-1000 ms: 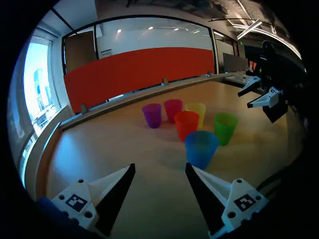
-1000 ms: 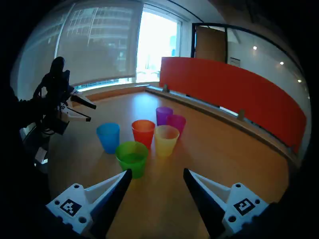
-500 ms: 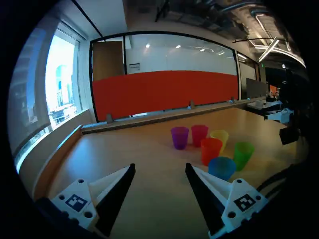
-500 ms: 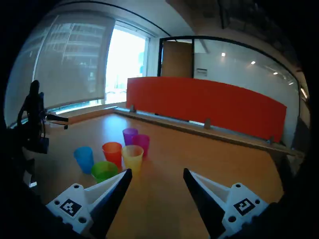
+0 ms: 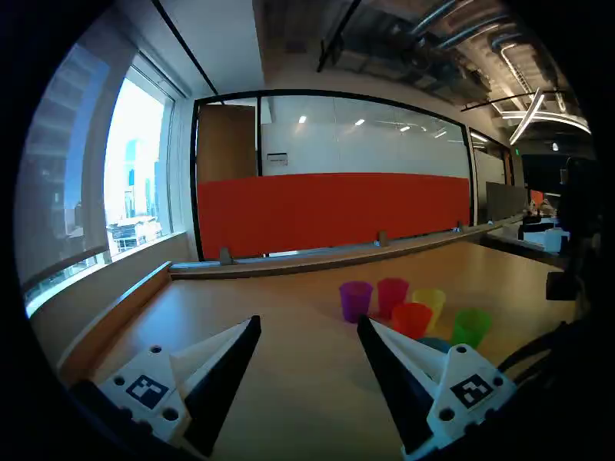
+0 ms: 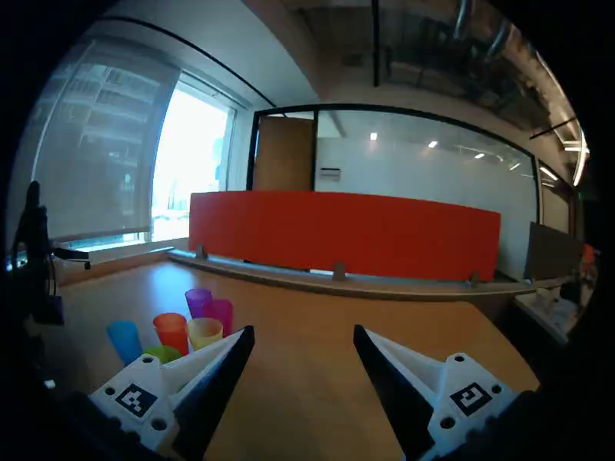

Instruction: Pour water

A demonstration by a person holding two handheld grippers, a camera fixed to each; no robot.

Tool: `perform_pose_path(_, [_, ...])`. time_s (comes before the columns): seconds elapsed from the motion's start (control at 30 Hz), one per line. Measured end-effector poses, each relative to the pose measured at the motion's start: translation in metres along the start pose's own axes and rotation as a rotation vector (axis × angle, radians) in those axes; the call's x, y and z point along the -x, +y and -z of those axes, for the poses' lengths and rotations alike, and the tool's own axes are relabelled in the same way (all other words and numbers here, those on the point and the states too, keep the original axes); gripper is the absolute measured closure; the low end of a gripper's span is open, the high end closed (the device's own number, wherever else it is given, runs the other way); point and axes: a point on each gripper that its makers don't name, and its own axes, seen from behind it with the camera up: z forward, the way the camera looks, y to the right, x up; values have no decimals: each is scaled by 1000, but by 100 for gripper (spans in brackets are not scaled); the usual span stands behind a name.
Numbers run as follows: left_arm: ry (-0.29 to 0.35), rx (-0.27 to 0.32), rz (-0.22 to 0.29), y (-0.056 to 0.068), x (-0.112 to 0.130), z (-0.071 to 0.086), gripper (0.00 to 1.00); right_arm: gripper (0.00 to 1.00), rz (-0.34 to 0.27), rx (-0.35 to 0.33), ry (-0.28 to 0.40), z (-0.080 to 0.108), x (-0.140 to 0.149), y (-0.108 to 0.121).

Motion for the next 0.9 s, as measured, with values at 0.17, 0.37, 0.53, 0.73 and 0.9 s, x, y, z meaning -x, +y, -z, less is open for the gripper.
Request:
perform_pose_path(0.17, [51, -8, 26, 4, -14, 0, 7, 0, -26, 51, 35, 4, -4, 10])
perform_pose_path(0.37, [74, -1, 37, 16, -19, -6, 7, 0, -34, 108, 60, 9, -5, 23])
perform_pose_path(0.53, [96, -11, 40, 22, -22, -12, 7, 0, -48, 144, 81, 12, -9, 31])
perform_pose_path(0.73, [120, -7, 33, 33, -29, -18, 7, 0, -68, 173, 101, 15, -15, 41])
perform_pose_path(0.9, [152, -20, 27, 40, -37, -22, 7, 0, -68, 199, 99, 17, -14, 50])
